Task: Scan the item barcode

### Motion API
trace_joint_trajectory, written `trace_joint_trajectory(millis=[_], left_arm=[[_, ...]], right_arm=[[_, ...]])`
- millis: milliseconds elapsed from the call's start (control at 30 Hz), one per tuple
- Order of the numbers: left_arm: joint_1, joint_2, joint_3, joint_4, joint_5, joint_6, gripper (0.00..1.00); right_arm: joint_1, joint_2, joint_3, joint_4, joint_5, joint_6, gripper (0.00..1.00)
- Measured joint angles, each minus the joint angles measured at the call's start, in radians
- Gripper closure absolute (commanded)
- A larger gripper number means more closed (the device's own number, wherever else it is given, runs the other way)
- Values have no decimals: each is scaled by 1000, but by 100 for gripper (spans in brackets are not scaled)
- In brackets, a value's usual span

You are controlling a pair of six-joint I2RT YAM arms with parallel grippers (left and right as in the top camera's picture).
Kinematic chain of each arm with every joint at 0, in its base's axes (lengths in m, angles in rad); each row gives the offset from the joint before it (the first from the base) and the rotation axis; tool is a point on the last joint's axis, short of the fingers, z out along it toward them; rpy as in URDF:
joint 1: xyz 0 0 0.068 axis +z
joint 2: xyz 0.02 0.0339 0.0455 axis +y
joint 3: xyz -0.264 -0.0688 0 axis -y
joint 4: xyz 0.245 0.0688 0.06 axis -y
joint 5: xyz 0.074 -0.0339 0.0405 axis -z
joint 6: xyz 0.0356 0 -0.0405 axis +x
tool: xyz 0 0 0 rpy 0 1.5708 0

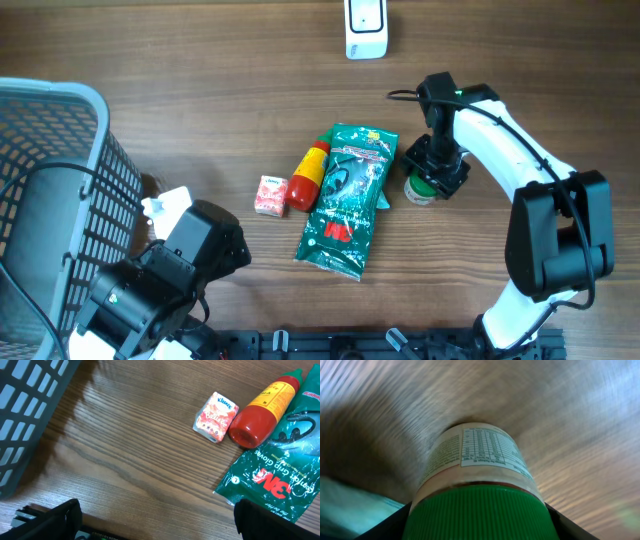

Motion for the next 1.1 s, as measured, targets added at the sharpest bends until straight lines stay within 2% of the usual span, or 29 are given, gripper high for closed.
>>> trace_joint_trajectory(millis=[33, 133, 167, 233, 367, 467, 567, 700, 900, 1000, 1100], left_arm=[[0, 0, 0, 0, 0, 0, 0], [0, 0, 0, 0, 0, 0, 0], [0, 0, 0, 0, 0, 0, 0], [0, 0, 0, 0, 0, 0, 0], [0, 0, 0, 1, 0, 0, 0], [0, 0, 0, 0, 0, 0, 0], [0, 0, 0, 0, 0, 0, 0], [0, 0, 0, 0, 0, 0, 0], [0, 0, 0, 0, 0, 0, 0], [0, 0, 0, 0, 0, 0, 0], [0, 0, 0, 0, 0, 0, 0]], right_arm=[[0, 0, 1, 31, 14, -166, 18], [0, 1, 2, 128, 19, -512, 0], [0, 2, 2, 109, 19, -633, 0], [0, 2, 3, 79, 19, -699, 0], [0, -3, 105, -52, -5, -649, 0], [0, -37, 243, -74, -13, -434, 1], [-15, -53, 255, -25, -15, -287, 0], [-39, -31, 256, -27, -12, -233, 0], [-39, 101, 229, -23, -10, -221, 1], [-39, 153, 211, -9, -10, -208, 10], [-39, 169, 125, 75, -10, -161, 17]])
